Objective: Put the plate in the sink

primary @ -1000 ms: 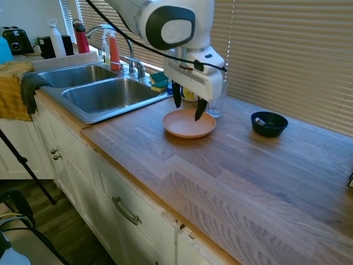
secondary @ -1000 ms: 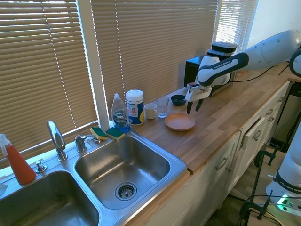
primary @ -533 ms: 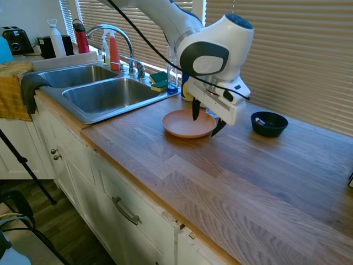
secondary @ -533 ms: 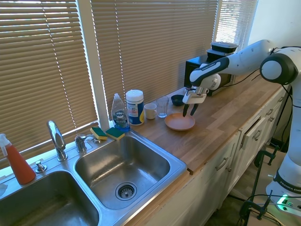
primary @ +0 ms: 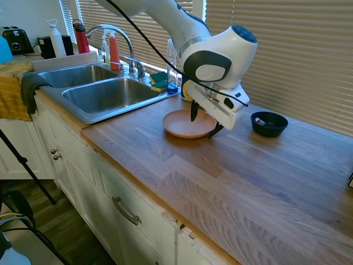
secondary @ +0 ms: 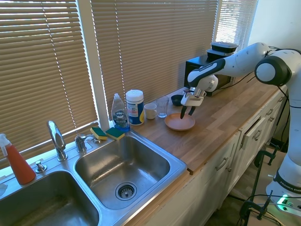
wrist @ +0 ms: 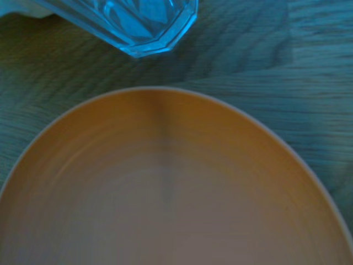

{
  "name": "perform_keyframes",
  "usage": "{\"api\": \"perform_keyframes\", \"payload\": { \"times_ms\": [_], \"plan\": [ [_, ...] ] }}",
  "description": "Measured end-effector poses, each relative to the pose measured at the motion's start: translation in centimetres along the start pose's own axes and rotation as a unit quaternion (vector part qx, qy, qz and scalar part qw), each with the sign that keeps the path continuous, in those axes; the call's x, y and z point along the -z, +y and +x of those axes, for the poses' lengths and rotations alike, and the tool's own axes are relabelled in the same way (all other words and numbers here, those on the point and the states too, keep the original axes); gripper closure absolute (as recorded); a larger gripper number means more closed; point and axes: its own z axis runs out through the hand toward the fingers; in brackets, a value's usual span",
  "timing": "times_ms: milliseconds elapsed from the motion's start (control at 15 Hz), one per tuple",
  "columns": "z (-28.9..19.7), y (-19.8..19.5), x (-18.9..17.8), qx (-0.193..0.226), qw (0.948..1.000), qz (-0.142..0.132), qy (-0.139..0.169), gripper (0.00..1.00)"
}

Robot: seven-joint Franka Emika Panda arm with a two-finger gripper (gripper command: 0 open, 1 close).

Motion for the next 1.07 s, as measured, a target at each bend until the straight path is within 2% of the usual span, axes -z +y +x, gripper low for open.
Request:
{"api": "perform_keyframes", "payload": {
  "times_ms": [1067],
  "plan": [
    [0.6, 0.8, -1.4, -0.004, 0.9997, 0.016, -0.018, 1.00]
  ]
}}
